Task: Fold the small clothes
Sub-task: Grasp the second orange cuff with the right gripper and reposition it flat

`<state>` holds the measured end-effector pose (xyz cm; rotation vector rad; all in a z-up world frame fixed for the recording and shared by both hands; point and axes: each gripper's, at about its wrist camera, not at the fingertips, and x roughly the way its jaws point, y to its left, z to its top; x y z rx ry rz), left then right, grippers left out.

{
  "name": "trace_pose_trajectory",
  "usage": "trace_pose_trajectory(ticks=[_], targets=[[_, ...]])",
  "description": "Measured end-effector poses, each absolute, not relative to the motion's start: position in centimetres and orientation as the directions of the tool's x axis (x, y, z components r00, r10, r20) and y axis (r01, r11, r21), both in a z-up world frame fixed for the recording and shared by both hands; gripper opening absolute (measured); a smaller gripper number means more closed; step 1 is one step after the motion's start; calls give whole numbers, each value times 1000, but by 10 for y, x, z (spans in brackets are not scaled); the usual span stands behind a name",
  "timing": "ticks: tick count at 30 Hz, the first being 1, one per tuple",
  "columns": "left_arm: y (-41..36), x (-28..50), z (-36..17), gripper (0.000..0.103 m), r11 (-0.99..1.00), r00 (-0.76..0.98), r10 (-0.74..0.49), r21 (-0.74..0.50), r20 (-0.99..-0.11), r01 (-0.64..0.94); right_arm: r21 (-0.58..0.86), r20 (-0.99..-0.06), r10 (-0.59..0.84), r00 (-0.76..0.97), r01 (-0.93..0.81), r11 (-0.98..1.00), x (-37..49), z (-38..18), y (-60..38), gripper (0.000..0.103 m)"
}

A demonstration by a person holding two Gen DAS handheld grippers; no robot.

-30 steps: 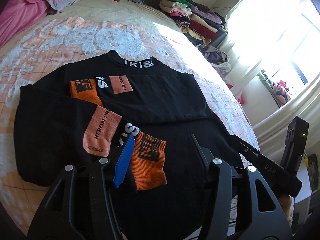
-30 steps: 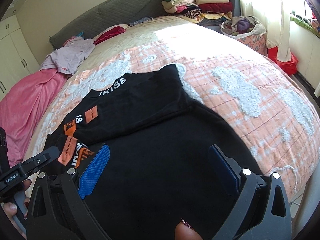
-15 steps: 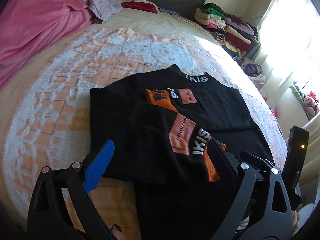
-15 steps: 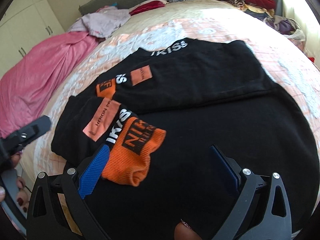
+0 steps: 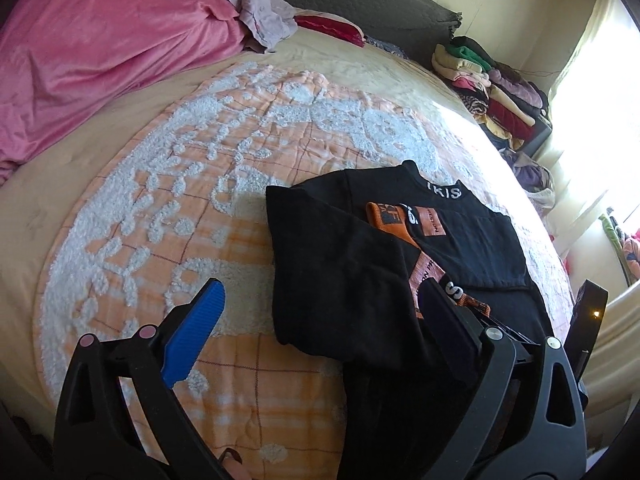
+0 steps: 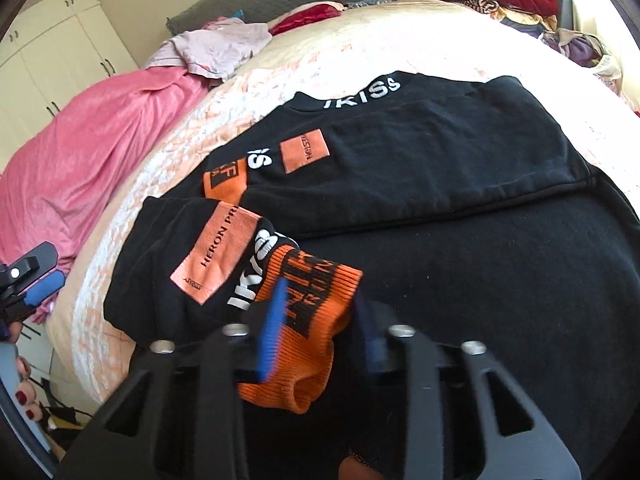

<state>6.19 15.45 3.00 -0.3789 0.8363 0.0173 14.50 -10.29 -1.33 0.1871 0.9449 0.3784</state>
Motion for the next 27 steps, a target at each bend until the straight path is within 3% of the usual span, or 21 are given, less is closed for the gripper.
trace_pose_trajectory(ticks=[2,15,27], targets=[[159,61,29,91,929,675,-134,-329,-725,-170,342,-729,431,532,-262,902,146,-7,-102,10],[164,58,22,91,920,663,-129,-339,-737,-197,224,-622,454,637,-411,884,169,64,-82,9],[161,61,21,91,919,661,-126,-338,-740,-203,130,-596,294,747,-272,953,214,85,-150,8]])
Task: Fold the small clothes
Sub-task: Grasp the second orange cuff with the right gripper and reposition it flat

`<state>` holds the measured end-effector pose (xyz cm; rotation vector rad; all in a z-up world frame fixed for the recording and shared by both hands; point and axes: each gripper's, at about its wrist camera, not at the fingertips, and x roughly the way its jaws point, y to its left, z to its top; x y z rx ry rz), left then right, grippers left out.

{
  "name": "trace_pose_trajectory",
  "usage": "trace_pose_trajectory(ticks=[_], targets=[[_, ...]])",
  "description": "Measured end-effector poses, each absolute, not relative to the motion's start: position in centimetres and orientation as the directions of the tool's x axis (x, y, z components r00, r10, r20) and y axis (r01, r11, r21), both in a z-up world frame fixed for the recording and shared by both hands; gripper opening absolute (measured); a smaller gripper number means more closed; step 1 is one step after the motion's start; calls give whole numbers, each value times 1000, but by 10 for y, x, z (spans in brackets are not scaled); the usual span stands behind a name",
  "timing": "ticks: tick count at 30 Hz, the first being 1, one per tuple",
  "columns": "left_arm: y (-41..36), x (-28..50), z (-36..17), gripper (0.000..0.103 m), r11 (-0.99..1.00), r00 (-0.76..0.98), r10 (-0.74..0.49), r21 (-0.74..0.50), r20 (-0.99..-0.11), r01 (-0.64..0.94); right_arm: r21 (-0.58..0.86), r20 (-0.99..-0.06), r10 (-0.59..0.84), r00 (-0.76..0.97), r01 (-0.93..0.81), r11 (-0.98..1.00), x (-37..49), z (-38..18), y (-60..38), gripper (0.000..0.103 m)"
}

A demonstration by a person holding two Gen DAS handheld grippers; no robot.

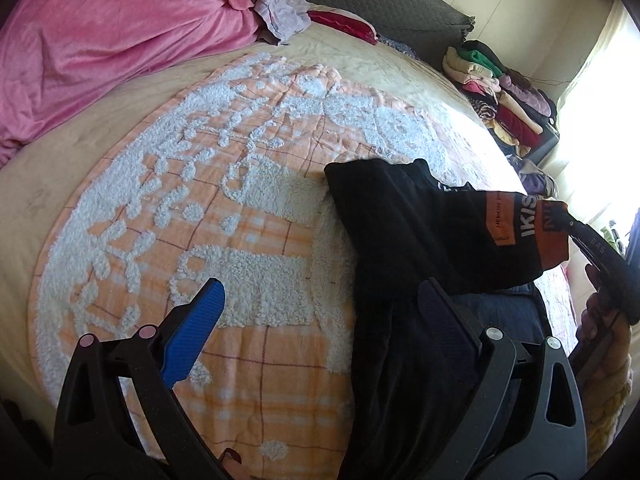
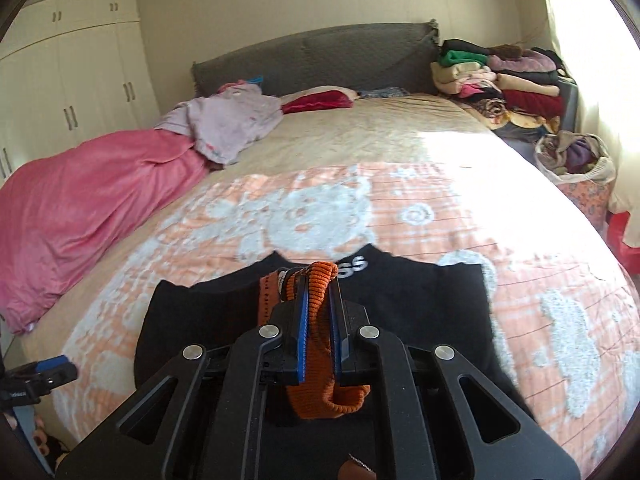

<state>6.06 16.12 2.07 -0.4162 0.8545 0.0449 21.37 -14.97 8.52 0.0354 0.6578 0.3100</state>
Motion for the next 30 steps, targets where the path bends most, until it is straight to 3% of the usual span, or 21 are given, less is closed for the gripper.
trace_pose_trajectory(ticks=[14,30], targets=[[119,107,38,91,960,684,-107,-255,-722,-119,148,-635,198,746,-134,980,229,58,-207,8],[57,168,19,89,985,629,-133,-171,-766,0,105,-661,193,725,-165,981,234,48,-205,8]])
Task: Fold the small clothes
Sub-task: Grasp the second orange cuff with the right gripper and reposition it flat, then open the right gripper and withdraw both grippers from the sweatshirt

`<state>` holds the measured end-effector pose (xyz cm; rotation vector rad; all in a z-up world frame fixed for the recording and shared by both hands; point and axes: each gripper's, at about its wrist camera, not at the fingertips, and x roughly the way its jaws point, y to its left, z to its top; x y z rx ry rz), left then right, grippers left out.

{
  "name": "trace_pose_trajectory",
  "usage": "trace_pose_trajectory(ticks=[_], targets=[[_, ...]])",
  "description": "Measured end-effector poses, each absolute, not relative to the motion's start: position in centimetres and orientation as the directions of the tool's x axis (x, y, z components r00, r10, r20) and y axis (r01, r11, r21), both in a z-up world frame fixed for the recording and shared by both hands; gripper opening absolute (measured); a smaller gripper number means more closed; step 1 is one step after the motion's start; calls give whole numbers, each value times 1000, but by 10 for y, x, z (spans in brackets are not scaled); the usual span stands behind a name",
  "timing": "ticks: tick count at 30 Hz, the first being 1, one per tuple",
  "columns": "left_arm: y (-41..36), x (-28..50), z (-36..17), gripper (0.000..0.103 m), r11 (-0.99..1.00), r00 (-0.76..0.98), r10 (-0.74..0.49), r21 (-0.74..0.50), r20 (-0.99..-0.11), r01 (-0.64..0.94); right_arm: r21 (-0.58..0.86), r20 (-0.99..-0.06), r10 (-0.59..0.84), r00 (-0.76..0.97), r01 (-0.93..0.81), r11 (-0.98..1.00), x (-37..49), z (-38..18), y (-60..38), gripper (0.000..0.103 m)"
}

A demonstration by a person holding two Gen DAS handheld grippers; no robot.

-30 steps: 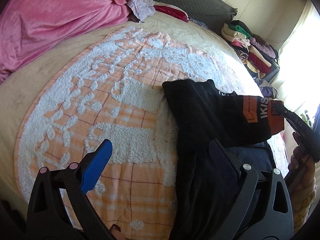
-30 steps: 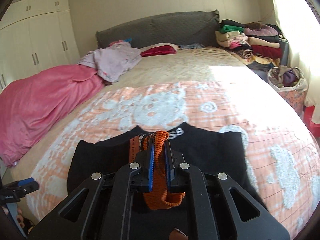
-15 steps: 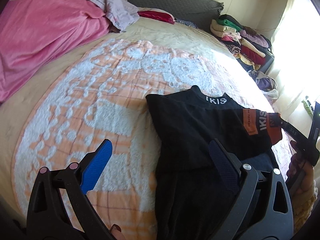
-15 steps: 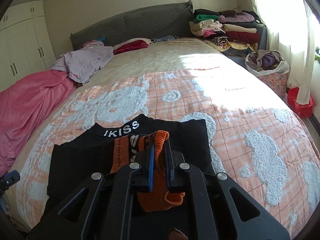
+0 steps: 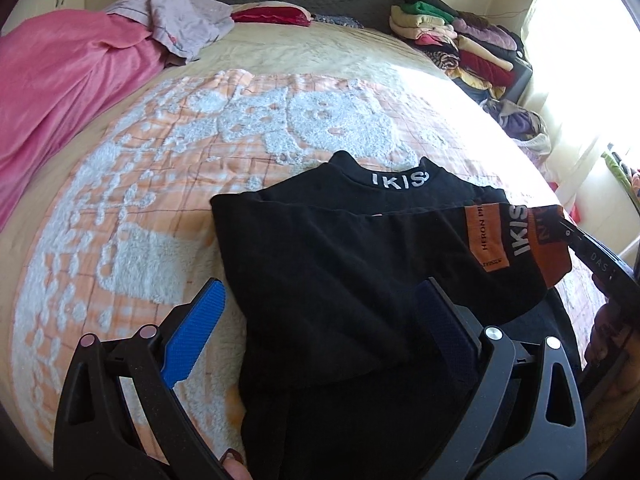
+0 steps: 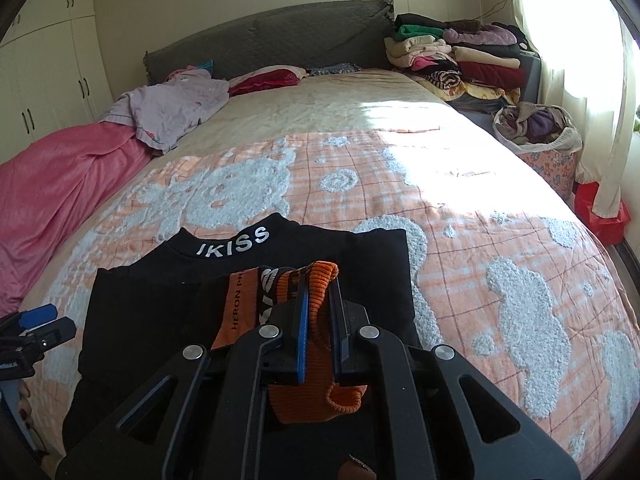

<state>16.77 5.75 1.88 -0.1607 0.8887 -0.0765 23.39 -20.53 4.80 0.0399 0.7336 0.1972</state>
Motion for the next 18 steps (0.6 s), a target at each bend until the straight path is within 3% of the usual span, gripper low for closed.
trace_pose_trajectory(ticks=[6,9,11,17,18], targets=[[48,184,-1,88,989,589,-123,-151,-799,2,85,-670,159,725,-138,987,239,43,-212,11],[47,192,-29,88,995,526,-81,-100,-847,-9,40,-691,68,720,-56,998,238,39,-223,26],[50,190,-38,88,995,521,-76,-96,-850,-10,86,-689,101,718,-58,995,230,39,-232,39],[48,176,-18,87,993,573,-95,-117,-814,-2,73,-704,141,696,-127,989,210,36,-222,43],[47,176,-16,83,993,581,-92,-114,-809,-1,73,-709,159,687,-152,986,208,35,-217,46]])
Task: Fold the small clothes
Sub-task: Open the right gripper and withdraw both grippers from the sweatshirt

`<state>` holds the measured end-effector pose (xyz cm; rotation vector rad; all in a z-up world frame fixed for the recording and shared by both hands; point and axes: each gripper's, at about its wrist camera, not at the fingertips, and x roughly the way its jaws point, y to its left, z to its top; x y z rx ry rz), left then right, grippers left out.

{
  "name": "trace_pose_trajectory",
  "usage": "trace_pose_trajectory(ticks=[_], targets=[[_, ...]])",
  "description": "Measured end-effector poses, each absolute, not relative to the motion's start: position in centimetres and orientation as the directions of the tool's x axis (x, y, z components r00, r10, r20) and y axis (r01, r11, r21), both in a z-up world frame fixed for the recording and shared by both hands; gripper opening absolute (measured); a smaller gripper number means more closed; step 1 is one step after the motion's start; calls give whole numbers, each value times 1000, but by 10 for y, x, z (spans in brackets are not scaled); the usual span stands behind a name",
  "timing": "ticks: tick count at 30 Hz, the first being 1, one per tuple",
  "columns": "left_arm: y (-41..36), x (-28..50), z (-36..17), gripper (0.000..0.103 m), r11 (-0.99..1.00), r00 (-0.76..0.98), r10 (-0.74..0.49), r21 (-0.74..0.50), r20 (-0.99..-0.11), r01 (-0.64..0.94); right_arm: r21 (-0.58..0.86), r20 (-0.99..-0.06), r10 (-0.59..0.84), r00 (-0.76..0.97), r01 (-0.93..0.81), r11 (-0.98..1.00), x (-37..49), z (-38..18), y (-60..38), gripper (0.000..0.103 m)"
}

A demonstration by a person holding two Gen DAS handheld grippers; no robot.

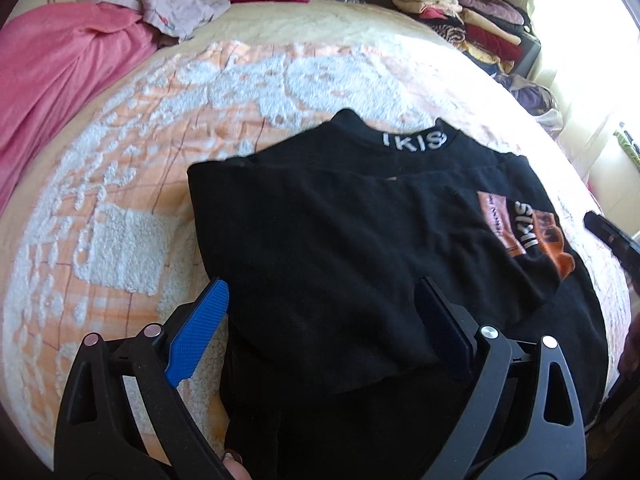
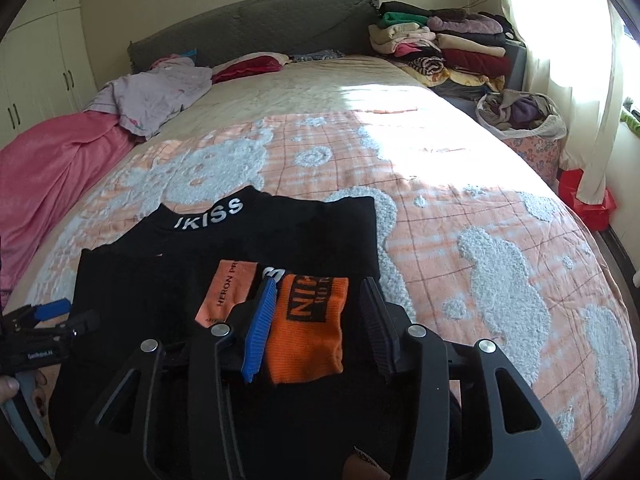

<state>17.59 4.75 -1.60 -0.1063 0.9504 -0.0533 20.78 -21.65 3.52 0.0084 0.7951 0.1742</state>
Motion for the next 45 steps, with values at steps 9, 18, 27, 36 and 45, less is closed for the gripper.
trace_pose_trajectory(ticks=[9,18,27,36,45], targets=[[31,184,-24,67,995,548,-96,-86,-831,44,44,-751,246,613,-325,945,204,21,-160,53],[38,183,-38,67,991,514,-130,-102,-848,82,62,-778,264,571,-348,935,214,6,-146,53],[39,182,-40,67,989,518,-144,-115,-843,88,42,-829,198,523,-294,955,234,-22,-156,48],[41,179,-38,67,988,516,-152,-121,-843,93,67,-816,213,537,-278,958,218,-18,-156,50],[39,173,-35,67,990,515,-136,-102,-846,94,98,-805,230,546,-261,960,195,-11,-162,53]])
